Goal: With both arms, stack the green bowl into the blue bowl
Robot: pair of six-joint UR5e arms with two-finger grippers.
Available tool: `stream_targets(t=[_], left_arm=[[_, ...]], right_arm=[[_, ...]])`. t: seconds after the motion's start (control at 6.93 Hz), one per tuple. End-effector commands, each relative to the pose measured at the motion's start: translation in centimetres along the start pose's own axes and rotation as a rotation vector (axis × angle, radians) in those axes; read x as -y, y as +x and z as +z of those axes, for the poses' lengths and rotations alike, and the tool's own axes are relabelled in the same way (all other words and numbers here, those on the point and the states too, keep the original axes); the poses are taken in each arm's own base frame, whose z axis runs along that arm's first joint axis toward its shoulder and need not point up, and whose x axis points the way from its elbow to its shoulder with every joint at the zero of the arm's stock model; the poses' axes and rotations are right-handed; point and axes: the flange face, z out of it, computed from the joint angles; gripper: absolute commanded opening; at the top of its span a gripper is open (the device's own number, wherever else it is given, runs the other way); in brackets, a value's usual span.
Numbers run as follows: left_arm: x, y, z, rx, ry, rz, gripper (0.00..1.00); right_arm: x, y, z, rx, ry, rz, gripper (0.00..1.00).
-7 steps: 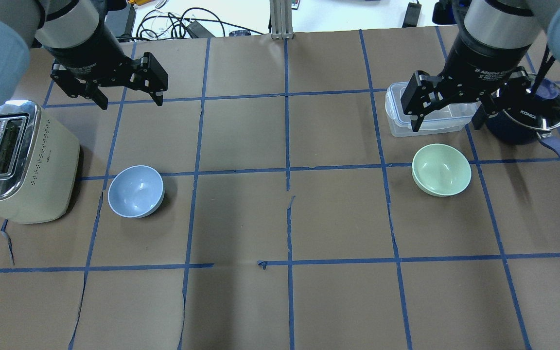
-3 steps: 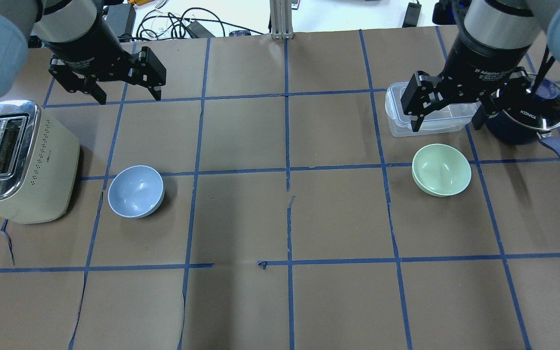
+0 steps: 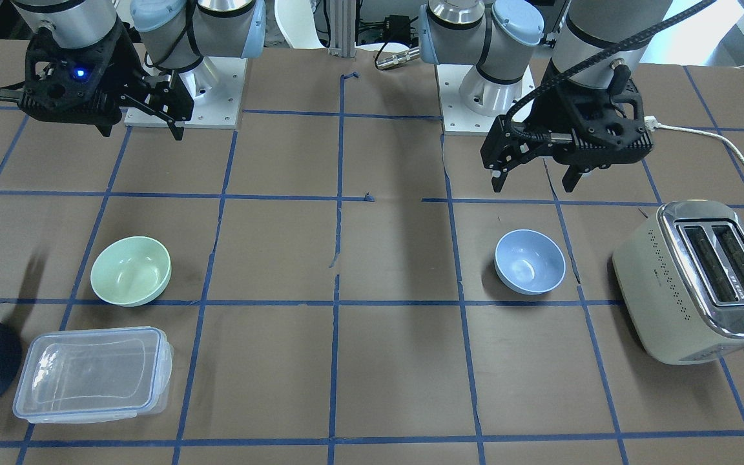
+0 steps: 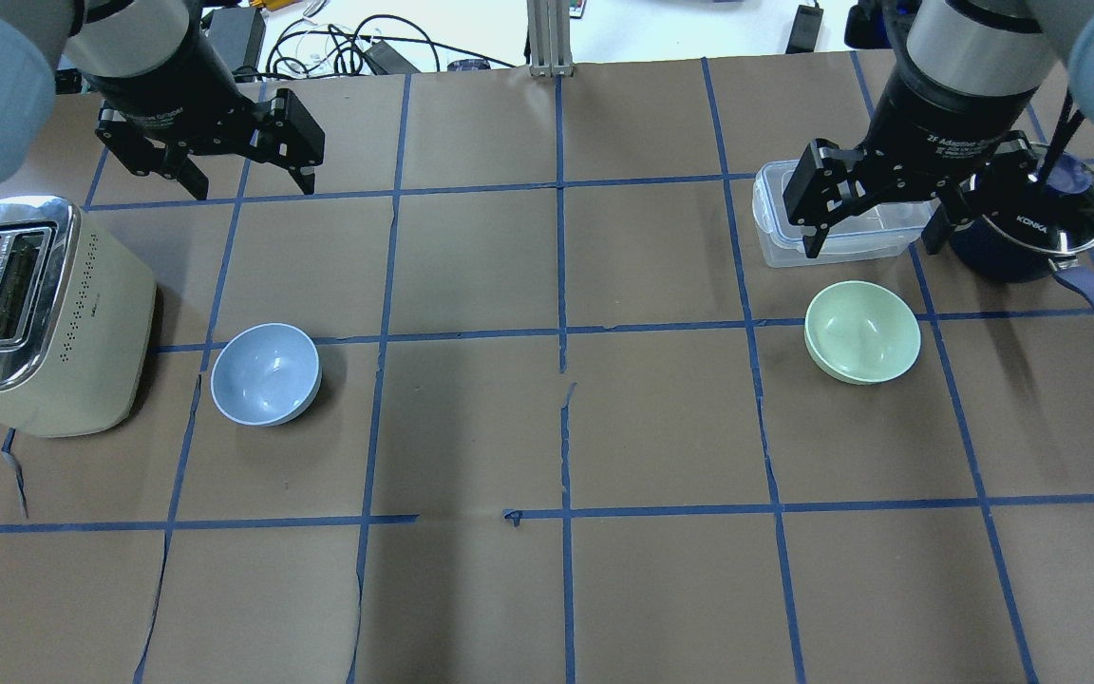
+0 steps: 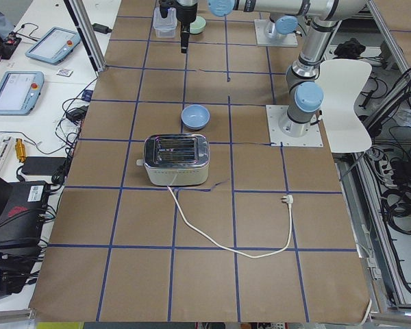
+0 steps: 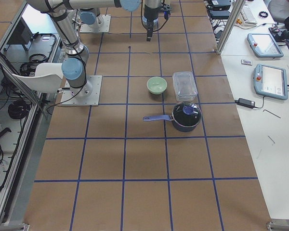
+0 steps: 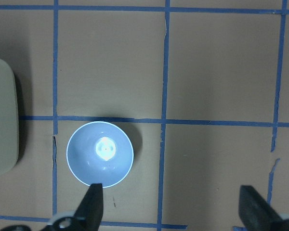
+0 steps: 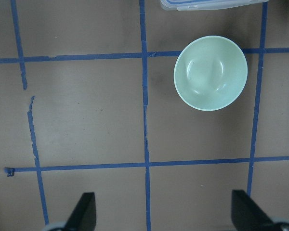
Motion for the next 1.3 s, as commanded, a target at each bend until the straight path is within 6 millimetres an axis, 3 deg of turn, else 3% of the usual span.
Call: stream_targets(t=[0.0, 1.15], left_arm=[[0.01, 0.02, 0.07, -0.002, -0.002, 0.003, 1.00], [-0.25, 0.10, -0.23, -0.021, 0.001, 0.002, 1.00]], right_arm=[[-0.01, 0.00, 0.07, 0.000, -0.002, -0.002, 1.00], [0.16, 0.00, 0.09, 0.000, 0.008, -0.001, 1.00]])
